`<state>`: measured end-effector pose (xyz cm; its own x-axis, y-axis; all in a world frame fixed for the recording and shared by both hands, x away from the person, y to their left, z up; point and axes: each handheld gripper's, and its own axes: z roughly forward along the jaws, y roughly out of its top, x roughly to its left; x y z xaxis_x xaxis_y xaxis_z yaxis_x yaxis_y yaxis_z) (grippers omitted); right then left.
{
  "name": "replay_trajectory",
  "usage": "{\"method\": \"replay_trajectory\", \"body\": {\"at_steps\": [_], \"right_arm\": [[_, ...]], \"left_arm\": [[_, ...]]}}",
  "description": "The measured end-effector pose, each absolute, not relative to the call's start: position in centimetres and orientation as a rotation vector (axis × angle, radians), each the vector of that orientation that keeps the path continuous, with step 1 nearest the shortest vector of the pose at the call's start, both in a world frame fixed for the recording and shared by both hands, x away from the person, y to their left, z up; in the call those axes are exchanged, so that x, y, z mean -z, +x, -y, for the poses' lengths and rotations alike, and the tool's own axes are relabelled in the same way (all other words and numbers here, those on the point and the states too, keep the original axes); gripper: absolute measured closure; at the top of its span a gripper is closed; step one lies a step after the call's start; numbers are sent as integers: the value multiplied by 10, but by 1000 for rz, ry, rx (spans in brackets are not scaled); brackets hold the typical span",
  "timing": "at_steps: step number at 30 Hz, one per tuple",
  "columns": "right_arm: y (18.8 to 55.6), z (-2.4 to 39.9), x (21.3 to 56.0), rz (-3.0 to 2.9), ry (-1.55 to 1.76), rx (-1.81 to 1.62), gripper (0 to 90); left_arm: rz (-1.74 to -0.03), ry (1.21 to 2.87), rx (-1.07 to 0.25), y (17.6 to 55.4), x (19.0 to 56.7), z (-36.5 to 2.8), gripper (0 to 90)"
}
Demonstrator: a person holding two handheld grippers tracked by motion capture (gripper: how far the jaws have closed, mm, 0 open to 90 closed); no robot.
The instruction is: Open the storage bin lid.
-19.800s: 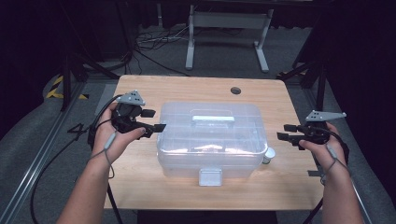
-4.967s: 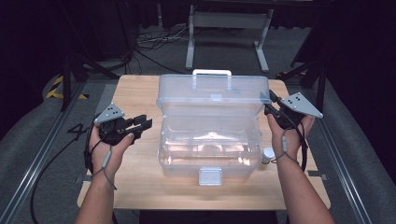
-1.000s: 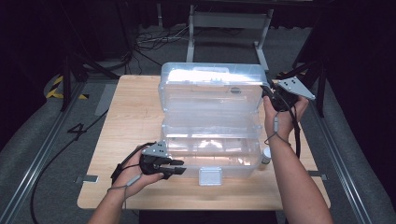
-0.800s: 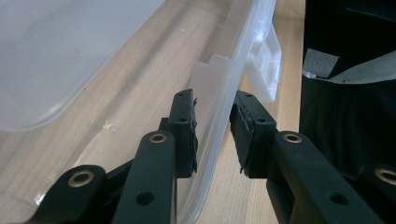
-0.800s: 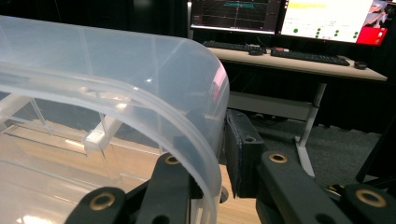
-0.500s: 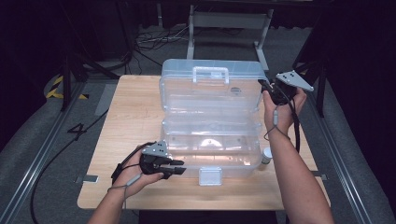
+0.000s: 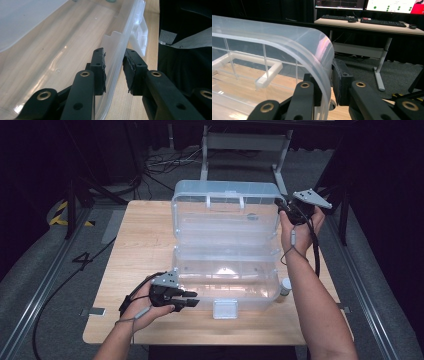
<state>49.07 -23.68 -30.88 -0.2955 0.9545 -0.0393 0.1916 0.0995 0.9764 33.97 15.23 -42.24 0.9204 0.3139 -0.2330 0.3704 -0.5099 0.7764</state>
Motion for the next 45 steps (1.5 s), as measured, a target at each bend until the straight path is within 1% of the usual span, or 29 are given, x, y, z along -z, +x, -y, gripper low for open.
{"method": "replay_trajectory", "body": {"at_steps": [21,45], "right_arm": [[516,237,316,-1614,1163,-1273,804],[542,241,324,-1659,1166,-1288,802]], "left_arm": [[-480,2135,74,340,423,-152,713],[-478,2089,59,337,426,-154,702]]}}
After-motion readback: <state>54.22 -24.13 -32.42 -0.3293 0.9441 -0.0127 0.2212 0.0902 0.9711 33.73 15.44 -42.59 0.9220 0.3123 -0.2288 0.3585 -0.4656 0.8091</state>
